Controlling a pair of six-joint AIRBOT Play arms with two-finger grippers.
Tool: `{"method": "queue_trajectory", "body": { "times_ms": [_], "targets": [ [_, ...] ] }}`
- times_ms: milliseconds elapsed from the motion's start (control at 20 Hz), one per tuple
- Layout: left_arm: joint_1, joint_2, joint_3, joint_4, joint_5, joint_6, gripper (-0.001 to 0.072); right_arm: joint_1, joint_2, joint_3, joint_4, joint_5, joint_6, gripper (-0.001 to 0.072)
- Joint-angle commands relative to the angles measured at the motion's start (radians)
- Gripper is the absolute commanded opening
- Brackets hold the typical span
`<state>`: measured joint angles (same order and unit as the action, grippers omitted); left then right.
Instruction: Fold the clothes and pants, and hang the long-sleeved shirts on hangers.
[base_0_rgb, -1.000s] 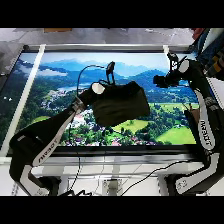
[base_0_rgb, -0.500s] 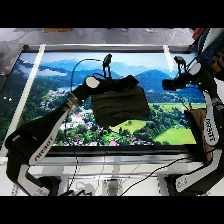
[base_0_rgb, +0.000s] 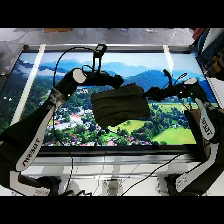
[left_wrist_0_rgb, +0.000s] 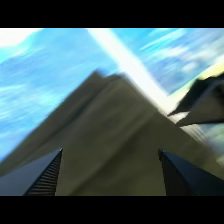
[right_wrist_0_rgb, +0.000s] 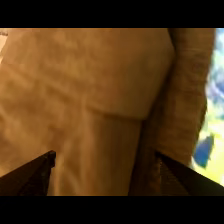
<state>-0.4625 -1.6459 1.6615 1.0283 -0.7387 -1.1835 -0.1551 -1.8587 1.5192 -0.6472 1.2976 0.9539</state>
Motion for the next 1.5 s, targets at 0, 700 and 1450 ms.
{"method": "queue_trajectory", "body": {
  "times_ms": [0, 700, 1450],
  "targets": [
    [0.004, 0.015, 0.001, 0.293, -0.063, -0.100, 0.0697, 0.091, -0.003, -0.009, -0.219, -0.211, 0.113, 0.0700],
    [0.004, 0.015, 0.001, 0.307, -0.093, -0.100, 0.0698, 0.051, -0.066, 0.042, -0.323, -0.148, 0.449, 0.0657],
    [0.011, 0.019, 0.001, 0.343, -0.159, -0.100, 0.0697, 0.272, -0.198, 0.049, 0.355, -0.151, 0.206, 0.0042]
  ]
}}
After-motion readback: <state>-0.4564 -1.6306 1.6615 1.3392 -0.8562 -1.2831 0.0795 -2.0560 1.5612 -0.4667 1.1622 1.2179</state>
